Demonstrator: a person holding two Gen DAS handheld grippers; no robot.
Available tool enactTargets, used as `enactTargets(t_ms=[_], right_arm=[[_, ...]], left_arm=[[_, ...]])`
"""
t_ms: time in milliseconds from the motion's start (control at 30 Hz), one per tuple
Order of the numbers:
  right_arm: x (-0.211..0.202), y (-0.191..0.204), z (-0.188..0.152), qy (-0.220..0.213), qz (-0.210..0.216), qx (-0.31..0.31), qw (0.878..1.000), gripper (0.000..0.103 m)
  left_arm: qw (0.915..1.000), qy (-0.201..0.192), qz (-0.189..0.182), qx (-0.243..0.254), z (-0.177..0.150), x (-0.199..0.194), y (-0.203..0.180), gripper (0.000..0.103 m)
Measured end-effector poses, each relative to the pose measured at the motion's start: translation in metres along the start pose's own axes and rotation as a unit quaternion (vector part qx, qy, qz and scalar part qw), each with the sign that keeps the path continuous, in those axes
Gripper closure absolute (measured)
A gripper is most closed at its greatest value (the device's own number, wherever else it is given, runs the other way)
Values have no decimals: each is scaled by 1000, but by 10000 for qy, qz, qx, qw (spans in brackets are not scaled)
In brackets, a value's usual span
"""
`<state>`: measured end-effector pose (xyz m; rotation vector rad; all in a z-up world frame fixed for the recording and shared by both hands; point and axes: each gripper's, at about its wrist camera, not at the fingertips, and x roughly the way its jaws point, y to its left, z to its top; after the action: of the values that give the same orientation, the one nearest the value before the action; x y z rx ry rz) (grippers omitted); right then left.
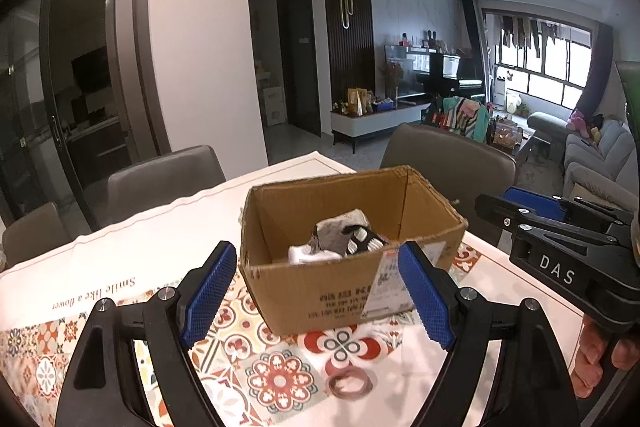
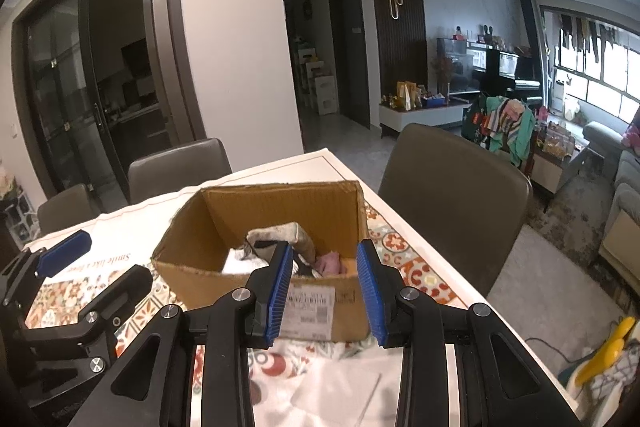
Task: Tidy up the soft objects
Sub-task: 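Move both tools back to the table toward the white cloth and hair ties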
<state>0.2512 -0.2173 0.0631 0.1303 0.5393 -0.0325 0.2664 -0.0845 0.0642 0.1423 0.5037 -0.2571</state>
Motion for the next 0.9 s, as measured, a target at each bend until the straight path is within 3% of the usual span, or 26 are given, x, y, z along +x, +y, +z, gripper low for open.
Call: enactTargets(t_ms=[500, 633, 900], right_arm=[[-2, -12, -54, 491, -112, 38, 9987, 61], [0, -14, -64, 598, -87, 3, 9982, 47], [10, -14, -82, 890, -101, -89, 9959, 44]], left_arm=[[9990, 444, -53, 77, -51, -2, -10, 20], [9985, 537, -103, 95, -60, -1, -11, 20], [9961, 866, -158, 101, -83, 11, -12, 20]])
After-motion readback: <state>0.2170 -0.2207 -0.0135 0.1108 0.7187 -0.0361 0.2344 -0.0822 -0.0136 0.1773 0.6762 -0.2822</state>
